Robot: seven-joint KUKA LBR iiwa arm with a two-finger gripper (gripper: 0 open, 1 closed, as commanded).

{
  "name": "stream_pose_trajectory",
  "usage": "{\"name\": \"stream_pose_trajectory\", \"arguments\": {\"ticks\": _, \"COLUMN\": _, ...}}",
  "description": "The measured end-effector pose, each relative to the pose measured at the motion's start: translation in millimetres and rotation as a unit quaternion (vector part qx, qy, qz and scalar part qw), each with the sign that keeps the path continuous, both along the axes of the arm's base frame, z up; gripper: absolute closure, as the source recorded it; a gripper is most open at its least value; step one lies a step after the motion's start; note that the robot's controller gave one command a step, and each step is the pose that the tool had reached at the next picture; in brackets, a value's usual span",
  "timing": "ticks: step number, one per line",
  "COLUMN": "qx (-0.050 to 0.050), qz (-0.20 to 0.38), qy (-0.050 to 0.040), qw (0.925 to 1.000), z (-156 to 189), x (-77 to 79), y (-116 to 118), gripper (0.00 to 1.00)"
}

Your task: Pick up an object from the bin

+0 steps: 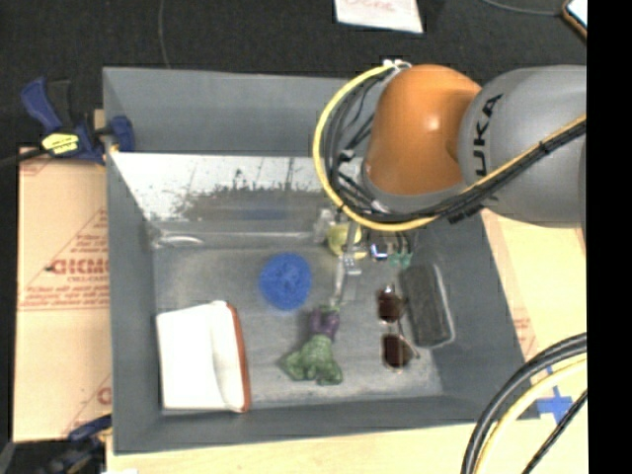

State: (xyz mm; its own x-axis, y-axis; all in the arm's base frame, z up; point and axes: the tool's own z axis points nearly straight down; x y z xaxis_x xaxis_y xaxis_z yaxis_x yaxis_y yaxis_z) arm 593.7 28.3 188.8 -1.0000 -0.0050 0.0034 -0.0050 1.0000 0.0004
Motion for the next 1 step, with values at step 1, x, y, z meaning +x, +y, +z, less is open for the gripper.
{"name": "stream_pose_trajectory", "arguments": {"ticks": 1, "qx": 0.000, "qz": 0.000, "qy": -0.0038, "qw": 1.0000, "z": 4.0, "x": 1.7, "y": 0.2, "gripper": 0.00}}
